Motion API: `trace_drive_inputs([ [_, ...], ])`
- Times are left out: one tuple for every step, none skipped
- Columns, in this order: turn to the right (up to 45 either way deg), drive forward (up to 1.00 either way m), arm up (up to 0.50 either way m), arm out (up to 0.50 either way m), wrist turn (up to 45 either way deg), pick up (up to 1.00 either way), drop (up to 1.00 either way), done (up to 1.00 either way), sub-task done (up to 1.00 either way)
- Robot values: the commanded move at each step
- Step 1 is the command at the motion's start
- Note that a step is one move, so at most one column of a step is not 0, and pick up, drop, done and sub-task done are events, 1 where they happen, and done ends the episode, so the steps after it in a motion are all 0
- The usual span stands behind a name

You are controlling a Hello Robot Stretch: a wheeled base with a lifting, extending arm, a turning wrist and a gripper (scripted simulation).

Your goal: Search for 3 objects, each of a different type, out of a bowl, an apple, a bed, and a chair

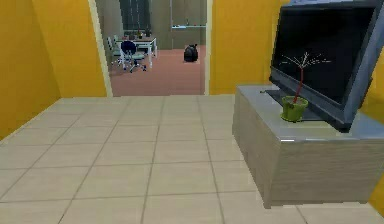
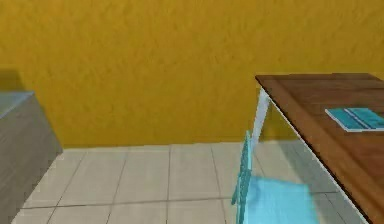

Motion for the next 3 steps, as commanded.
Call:
trace_drive_inputs([
  [0.0, 1.00, 0.00, 0.00, 0.0, 0.00, 0.00, 0.00, 0.00],
  [-3.0, 0.00, 0.00, 0.00, 0.0, 0.00, 0.00, 0.00, 0.00],
  [-45.0, 0.00, 0.00, 0.00, 0.0, 0.00, 0.00, 0.00, 0.00],
])
